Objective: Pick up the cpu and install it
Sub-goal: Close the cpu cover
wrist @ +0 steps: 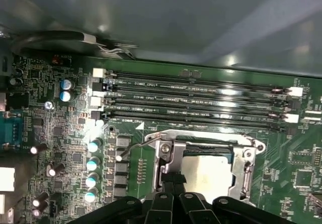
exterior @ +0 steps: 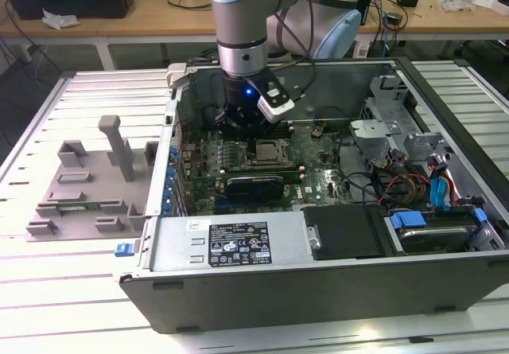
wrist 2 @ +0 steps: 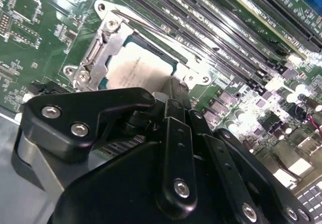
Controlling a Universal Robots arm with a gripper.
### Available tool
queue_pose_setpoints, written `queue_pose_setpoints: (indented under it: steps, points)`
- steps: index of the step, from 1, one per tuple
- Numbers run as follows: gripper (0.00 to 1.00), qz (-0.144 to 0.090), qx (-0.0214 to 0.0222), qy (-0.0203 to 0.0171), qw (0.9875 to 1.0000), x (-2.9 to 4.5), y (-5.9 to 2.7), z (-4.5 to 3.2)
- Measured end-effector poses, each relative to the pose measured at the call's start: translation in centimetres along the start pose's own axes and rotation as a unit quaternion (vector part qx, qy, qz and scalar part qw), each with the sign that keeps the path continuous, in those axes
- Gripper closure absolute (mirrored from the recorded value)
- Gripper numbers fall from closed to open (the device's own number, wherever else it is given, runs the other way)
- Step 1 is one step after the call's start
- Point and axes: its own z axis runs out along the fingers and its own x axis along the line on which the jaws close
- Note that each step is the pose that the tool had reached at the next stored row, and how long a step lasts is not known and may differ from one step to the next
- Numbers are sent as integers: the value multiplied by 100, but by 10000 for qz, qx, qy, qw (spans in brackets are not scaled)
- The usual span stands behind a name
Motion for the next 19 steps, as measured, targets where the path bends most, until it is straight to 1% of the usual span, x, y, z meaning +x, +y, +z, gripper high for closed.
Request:
queue_pose_setpoints:
  steps: [4, 6, 12, 13, 14, 16, 18, 19]
  points:
    - [89, 77, 1, 6, 10000, 5, 1, 7]
    - [89, 79, 0, 6, 10000, 0, 1, 8]
    - [89, 80, 1, 7, 10000, -34, -1, 11]
    - [89, 80, 1, 7, 10000, -44, -1, 11]
    - [89, 83, 0, 5, 10000, -78, -2, 17]
    - [89, 85, 0, 6, 10000, -81, -2, 16]
    - [89, 86, 1, 7, 10000, -82, -3, 7]
    - [89, 88, 0, 7, 10000, -83, -5, -17]
